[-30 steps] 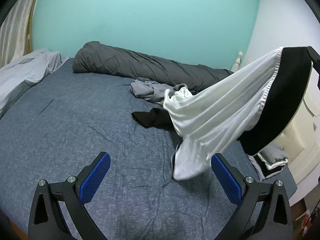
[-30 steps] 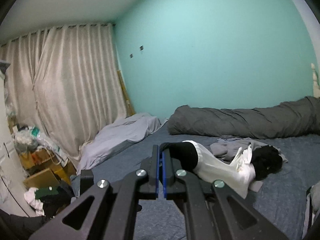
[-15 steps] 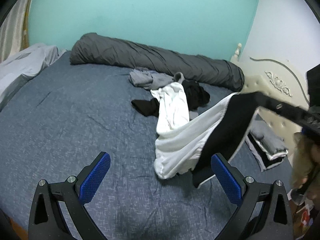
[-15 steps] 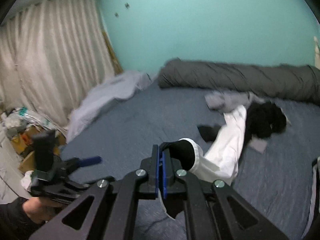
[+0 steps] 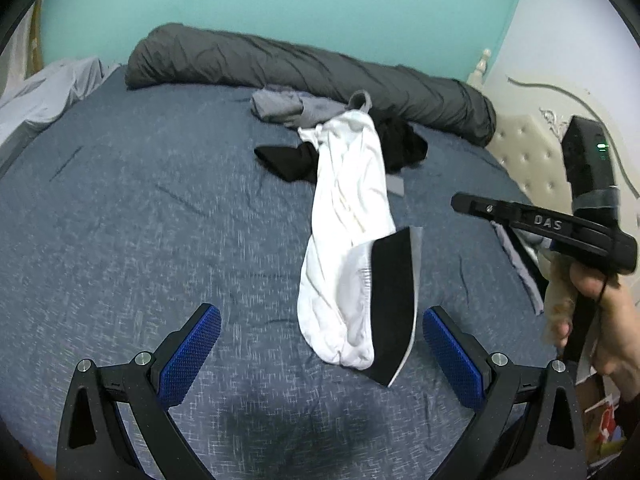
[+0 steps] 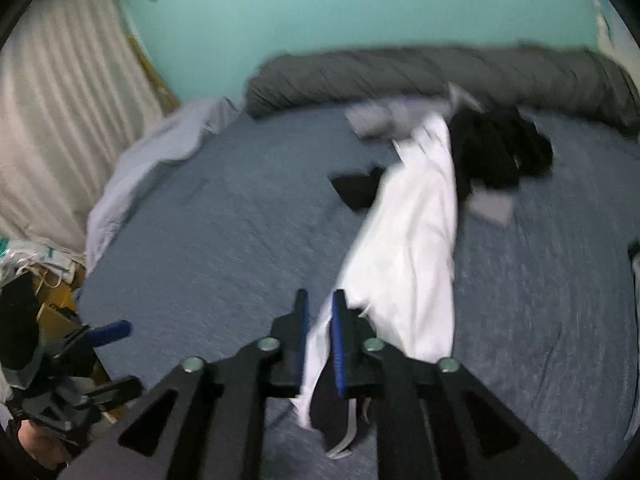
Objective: Fold clothes
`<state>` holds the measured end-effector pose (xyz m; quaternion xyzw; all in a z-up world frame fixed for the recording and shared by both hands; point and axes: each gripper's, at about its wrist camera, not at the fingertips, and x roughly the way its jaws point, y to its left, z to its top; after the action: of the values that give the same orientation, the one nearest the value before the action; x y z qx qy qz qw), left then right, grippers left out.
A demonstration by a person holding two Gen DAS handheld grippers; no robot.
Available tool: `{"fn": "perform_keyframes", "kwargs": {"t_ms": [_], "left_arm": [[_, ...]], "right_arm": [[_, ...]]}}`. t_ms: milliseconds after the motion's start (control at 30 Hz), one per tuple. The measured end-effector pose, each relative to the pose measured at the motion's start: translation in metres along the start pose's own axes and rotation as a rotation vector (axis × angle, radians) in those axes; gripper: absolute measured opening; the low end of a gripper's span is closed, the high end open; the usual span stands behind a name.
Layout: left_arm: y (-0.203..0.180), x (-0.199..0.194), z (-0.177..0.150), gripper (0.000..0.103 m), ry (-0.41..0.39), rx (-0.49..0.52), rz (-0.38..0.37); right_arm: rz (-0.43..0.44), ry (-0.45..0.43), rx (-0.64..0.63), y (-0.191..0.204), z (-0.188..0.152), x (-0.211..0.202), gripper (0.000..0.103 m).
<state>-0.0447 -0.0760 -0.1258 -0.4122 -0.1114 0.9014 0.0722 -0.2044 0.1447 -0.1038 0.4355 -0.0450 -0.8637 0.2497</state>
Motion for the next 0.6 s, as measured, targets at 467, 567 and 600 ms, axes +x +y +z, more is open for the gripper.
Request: {"fn": "perform_keyframes", "kwargs": {"t_ms": [467, 567, 600], "left_arm": [[-0.005, 0.056, -0.021, 0.103, 0.094, 0.0, -0.033], [0.001, 0.059, -0.023, 0.103, 0.099, -0.01, -0.025], [0.003, 0.059, -0.023, 0.103, 0.101, -0.013, -0.022]], "right_arm": [[-0.002, 0.198, 0.072, -0.07, -0.06, 0.042, 0.037], [0.019, 0.264, 0.038, -0.056, -0.077, 0.063, 0.037], [0.032, 0.281, 0.043, -0.053, -0.084, 0.071, 0.037]]}}
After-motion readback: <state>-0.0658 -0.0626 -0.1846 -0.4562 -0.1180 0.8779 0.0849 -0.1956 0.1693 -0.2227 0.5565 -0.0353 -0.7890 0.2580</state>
